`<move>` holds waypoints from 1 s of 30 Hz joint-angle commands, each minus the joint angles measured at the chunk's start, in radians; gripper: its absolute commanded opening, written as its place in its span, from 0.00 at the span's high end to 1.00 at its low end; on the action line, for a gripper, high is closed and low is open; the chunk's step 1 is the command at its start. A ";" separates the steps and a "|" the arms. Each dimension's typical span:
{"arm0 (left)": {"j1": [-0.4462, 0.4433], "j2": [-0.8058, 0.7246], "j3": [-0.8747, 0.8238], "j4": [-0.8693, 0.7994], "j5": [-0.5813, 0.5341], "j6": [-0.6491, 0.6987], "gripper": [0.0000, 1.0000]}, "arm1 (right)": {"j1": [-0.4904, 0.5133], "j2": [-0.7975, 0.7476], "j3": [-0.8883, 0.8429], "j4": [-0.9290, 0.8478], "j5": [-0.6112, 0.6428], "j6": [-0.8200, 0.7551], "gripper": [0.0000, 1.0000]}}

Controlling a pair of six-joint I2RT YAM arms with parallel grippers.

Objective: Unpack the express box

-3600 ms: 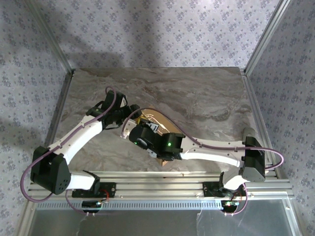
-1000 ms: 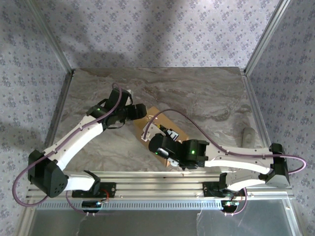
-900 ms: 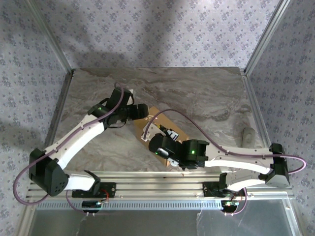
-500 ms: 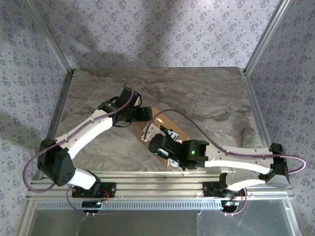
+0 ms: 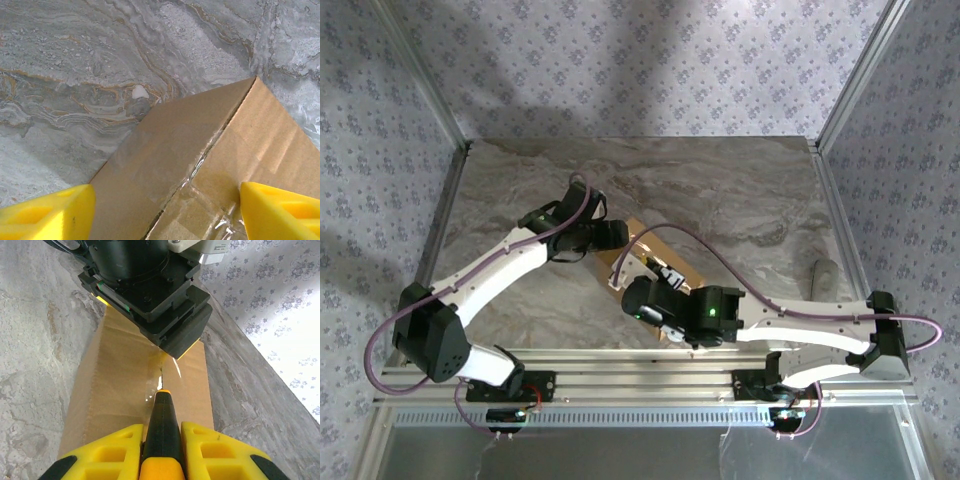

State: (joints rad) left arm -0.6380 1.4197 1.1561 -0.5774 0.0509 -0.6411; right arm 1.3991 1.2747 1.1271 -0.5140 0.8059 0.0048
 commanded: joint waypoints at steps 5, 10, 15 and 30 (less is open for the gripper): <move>0.004 -0.002 -0.041 -0.044 -0.105 -0.009 0.26 | 0.023 -0.074 0.002 -0.126 0.052 0.068 1.00; 0.009 -0.001 -0.044 -0.043 -0.109 -0.005 0.25 | 0.023 -0.116 -0.011 -0.144 0.040 0.095 1.00; 0.011 -0.004 -0.047 -0.038 -0.117 -0.005 0.26 | 0.022 -0.161 -0.037 -0.162 0.026 0.130 1.00; 0.009 -0.063 -0.046 0.001 -0.084 0.035 0.24 | 0.012 -0.245 -0.092 -0.135 0.027 0.154 1.00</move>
State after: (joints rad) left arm -0.6430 1.3857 1.1084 -0.5186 0.0315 -0.6350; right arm 1.4162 1.0634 1.0458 -0.6132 0.8005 0.1463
